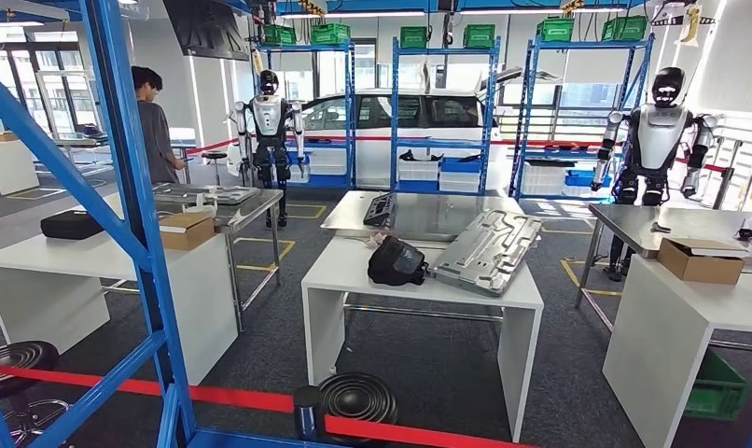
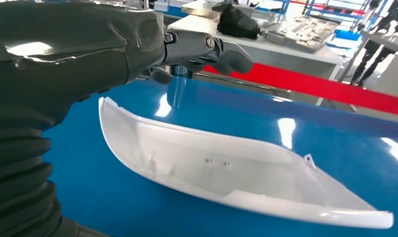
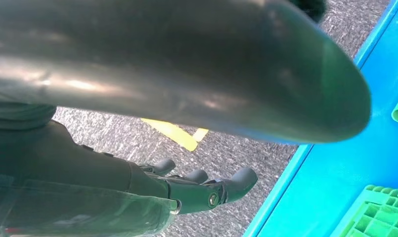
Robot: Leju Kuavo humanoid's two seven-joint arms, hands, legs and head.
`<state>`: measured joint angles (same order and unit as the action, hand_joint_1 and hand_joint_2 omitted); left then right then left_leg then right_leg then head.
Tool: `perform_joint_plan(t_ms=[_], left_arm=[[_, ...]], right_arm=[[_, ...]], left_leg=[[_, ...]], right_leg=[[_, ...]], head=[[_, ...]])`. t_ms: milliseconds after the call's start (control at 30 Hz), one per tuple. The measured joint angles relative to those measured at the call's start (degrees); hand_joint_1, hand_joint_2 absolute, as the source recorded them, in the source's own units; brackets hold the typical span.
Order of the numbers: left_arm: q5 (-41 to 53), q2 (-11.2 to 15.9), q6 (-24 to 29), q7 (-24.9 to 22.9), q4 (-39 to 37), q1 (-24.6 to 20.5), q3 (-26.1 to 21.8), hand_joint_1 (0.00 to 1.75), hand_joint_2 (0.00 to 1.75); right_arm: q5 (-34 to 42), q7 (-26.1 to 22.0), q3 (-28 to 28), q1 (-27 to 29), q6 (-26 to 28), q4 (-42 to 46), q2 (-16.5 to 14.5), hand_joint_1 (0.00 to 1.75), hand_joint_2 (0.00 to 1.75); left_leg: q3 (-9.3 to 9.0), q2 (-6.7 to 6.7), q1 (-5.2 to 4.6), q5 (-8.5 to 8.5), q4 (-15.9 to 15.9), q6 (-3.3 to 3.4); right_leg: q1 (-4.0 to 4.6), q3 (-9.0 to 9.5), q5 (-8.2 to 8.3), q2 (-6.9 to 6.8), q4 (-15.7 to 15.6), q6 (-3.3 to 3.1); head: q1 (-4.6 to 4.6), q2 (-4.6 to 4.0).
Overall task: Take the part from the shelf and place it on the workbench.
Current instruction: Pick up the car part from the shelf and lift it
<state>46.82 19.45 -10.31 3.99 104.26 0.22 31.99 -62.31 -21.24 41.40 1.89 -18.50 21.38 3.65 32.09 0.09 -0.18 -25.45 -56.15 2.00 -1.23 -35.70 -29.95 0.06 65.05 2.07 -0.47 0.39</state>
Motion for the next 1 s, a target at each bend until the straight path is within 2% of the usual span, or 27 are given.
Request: perform_joint_plan(t_ms=[33,67,100,167,233,267,333,367,400,433,467,533,567,600,700,767,833,900,933,967,1000], left_arm=[[0.01,0.0,-0.08,-0.13,-0.32,-0.02,0.04,0.0,1.75],[0.03,0.0,-0.16,-0.22,-0.66,-0.03,0.1,0.0,1.75],[0.07,-0.01,-0.24,-0.28,-1.05,-0.04,0.17,0.0,1.75],[0.14,-0.04,-0.34,-0.34,-1.76,-0.06,0.37,0.0,1.75],[0.17,-0.08,-0.37,-0.36,-2.33,-0.12,0.56,0.0,1.75],[0.17,-0.07,-0.38,-0.38,-2.61,-0.16,0.62,0.0,1.75],[0.18,-0.08,-0.43,-0.42,-3.26,-0.22,0.77,0.0,1.75],[0.19,-0.09,-0.47,-0.43,-3.6,-0.22,0.87,0.0,1.75],[0.19,-0.1,-0.51,-0.43,-3.91,-0.21,0.98,0.0,1.75],[0.2,-0.11,-0.53,-0.43,-4.16,-0.21,1.08,0.0,1.75],[0.2,-0.12,-0.54,-0.43,-4.33,-0.23,1.14,0.0,1.75],[0.2,-0.13,-0.54,-0.43,-4.5,-0.34,1.16,0.0,1.75],[0.2,-0.13,-0.54,-0.43,-4.55,-0.42,1.17,0.0,1.75],[0.2,-0.13,-0.54,-0.43,-4.61,-0.49,1.17,0.0,1.75],[0.23,-0.15,-0.54,-0.45,-4.71,-0.59,1.19,0.0,1.75],[0.24,-0.22,-0.54,-0.45,-4.73,-0.72,1.25,0.0,1.75],[0.24,-0.27,-0.6,-0.44,-4.92,-0.82,1.33,0.0,1.75],[0.24,-0.27,-0.77,-0.44,-5.42,-0.84,1.4,0.0,1.75],[0.24,-0.27,-0.85,-0.44,-5.74,-0.85,1.44,0.0,1.75],[0.27,-0.27,-0.89,-0.45,-6.12,-0.89,1.48,0.0,1.75],[0.39,-0.28,-0.9,-0.48,-6.55,-0.96,1.52,0.0,1.75]], right_arm=[[0.04,0.0,0.0,-0.08,0.01,-0.04,0.05,0.0,0.0],[0.07,0.01,0.0,-0.15,0.01,-0.07,0.08,0.0,0.0],[0.07,0.0,-0.01,-0.22,0.01,-0.11,0.07,0.0,0.0],[0.07,0.01,-0.04,-0.3,-0.01,-0.25,0.0,0.0,0.0],[0.06,0.03,-0.13,-0.36,-0.03,-0.37,-0.04,0.0,0.0],[0.06,0.06,-0.19,-0.39,-0.03,-0.42,-0.04,0.0,0.0],[0.06,0.12,-0.31,-0.41,-0.02,-0.56,-0.03,0.0,0.0],[0.06,0.15,-0.34,-0.41,-0.02,-0.67,-0.04,0.0,0.0],[0.06,0.18,-0.37,-0.4,-0.01,-0.77,-0.05,0.0,0.0],[0.06,0.2,-0.38,-0.41,-0.01,-0.85,-0.06,0.0,0.0],[0.06,0.21,-0.39,-0.43,-0.01,-0.91,-0.06,0.0,0.0],[0.06,0.21,-0.42,-0.53,-0.01,-0.98,-0.09,0.0,0.0],[0.06,0.21,-0.43,-0.6,-0.01,-1.02,-0.11,0.0,0.0],[0.06,0.21,-0.43,-0.65,-0.01,-1.06,-0.14,0.0,0.0],[0.05,0.21,-0.45,-0.71,-0.01,-1.16,-0.2,0.0,0.0],[0.05,0.22,-0.49,-0.74,-0.01,-1.23,-0.21,0.0,0.0],[0.05,0.26,-0.5,-0.73,0.0,-1.33,-0.16,0.0,0.0],[0.08,0.31,-0.51,-0.69,0.01,-1.52,-0.1,0.0,0.0],[0.13,0.32,-0.51,-0.69,0.02,-1.63,-0.09,0.0,0.0],[0.23,0.32,-0.52,-0.69,0.07,-1.73,-0.07,0.0,0.0],[0.37,0.32,-0.52,-0.71,0.17,-1.8,-0.03,0.0,0.0]], left_leg=[[0.08,-0.04,-0.15,-0.18,-0.31,-0.25],[0.17,-0.06,-0.3,-0.34,-0.58,-0.52],[0.24,-0.08,-0.42,-0.46,-0.76,-0.79],[0.34,-0.09,-0.4,-0.54,-0.91,-1.25],[1.07,-0.11,-0.18,-1.72,-2.39,-1.84],[2.08,-0.12,-0.04,-3.17,-4.63,-2.19],[5.55,-0.12,0.31,-7.04,-12.27,-2.76],[7.22,-0.12,0.46,-8.34,-15.83,-2.93],[8.15,-0.12,0.56,-8.65,-17.75,-3.0],[7.9,-0.12,0.6,-7.8,-17.22,-2.97],[6.51,-0.12,0.62,-6.05,-14.42,-2.83],[2.26,-0.11,0.47,-2.5,-6.0,-2.28],[0.76,-0.1,0.33,-1.59,-2.95,-2.02],[0.03,-0.1,0.16,-1.34,-1.34,-1.8],[-0.18,-0.1,-0.03,-1.06,-0.46,-1.06],[-0.68,0.0,0.2,-0.38,0.45,-0.26],[-0.72,0.06,0.23,-0.03,0.76,0.19],[-0.52,0.06,0.16,0.04,0.71,0.29],[-0.49,0.05,0.15,0.04,0.67,0.28],[-0.5,0.01,0.16,0.02,0.6,0.24],[-0.51,-0.04,0.18,-0.05,0.44,0.13]], right_leg=[[0.0,1.93,1.32,-0.04,-3.88,-0.06],[0.01,3.21,2.13,-0.07,-6.47,-0.37],[0.1,3.76,2.44,-0.08,-7.67,-0.86],[0.14,3.79,2.66,-0.06,-7.77,-1.76],[-0.1,3.98,2.9,-0.07,-7.92,-2.34],[-0.27,4.05,3.0,-0.07,-7.97,-2.54],[-0.22,3.93,3.07,-0.07,-7.94,-2.73],[-0.18,3.86,3.09,-0.06,-7.92,-2.77],[-0.15,3.83,3.1,-0.06,-7.92,-2.79],[-0.14,3.85,3.1,-0.03,-7.91,-2.79],[-0.13,3.91,3.09,0.01,-7.91,-2.78],[0.03,4.0,3.08,0.13,-7.9,-2.68],[0.12,3.93,3.1,0.17,-7.88,-2.53],[0.19,3.83,3.13,0.18,-7.88,-2.29],[0.12,3.63,3.24,0.13,-7.98,-1.3],[0.17,2.48,1.86,0.08,-5.63,-1.22],[0.19,-1.05,-1.41,0.07,1.69,-1.59],[0.15,-4.33,-3.61,0.06,8.42,-1.42],[0.1,-4.49,-3.38,0.05,8.74,-1.05],[0.01,-3.43,-2.29,0.04,6.6,-0.58],[-0.09,-1.3,-0.61,0.0,2.44,-0.13]], head=[[0.02,-0.01],[0.01,-0.01],[-0.02,-0.01],[-0.07,-0.01],[-0.13,-0.02],[-0.19,-0.02],[-0.34,-0.02],[-0.36,-0.02],[-0.37,-0.02],[-0.38,-0.02],[-0.39,-0.02],[-0.4,-0.02],[-0.41,-0.02],[-0.39,-0.01],[-0.37,0.0],[-0.3,-0.01],[-0.17,-0.02],[-0.1,-0.01],[-0.07,0.0],[-0.04,0.0],[-0.01,0.0]])
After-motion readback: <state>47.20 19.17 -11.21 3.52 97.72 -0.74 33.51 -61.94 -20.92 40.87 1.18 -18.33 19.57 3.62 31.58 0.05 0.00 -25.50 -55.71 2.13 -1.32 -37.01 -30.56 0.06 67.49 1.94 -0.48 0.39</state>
